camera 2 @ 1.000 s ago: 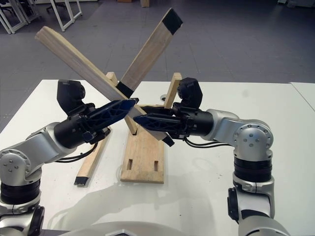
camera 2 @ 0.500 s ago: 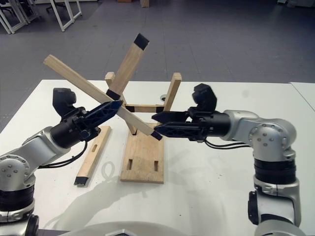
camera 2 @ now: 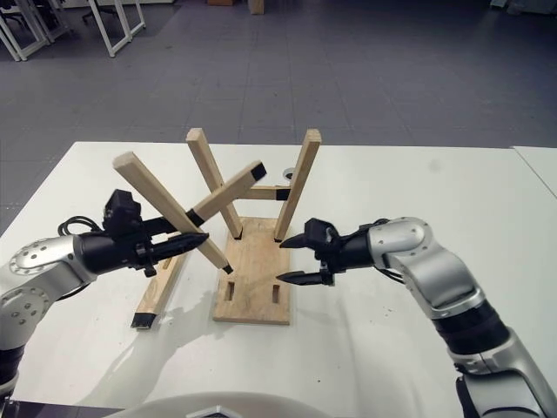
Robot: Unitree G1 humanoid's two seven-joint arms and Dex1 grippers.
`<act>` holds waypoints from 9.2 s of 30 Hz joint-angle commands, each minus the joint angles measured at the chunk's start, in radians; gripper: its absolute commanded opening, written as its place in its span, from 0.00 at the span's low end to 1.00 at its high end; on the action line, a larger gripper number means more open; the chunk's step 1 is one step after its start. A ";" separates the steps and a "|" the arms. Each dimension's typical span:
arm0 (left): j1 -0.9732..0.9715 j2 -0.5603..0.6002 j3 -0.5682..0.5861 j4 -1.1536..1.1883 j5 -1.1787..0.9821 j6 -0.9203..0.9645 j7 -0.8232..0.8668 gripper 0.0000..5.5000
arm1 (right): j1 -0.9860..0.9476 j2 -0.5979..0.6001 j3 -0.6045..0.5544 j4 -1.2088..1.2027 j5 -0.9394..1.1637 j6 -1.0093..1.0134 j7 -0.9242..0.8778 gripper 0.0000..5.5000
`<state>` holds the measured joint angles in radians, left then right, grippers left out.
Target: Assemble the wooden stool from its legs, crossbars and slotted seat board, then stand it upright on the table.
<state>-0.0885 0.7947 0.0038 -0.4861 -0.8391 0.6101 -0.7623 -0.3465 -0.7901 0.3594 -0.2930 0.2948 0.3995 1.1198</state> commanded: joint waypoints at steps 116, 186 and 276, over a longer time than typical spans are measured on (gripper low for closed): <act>-0.077 -0.144 -0.373 0.030 0.612 -0.051 0.042 0.37 | 0.158 0.050 0.035 0.402 -0.582 -0.880 -0.264 0.61; 0.205 -0.298 0.218 -0.098 0.587 0.137 0.429 0.21 | -0.145 0.198 -0.473 0.143 0.304 0.338 -0.325 0.61; -0.370 -0.095 0.210 0.021 -0.837 0.354 0.378 0.37 | -0.435 0.329 -0.506 0.154 1.272 0.754 -0.540 0.39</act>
<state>-0.4598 0.6804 0.2059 -0.4690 -1.6826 0.9756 -0.3793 -0.7987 -0.4348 -0.1578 -0.1179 1.5982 1.1400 0.5237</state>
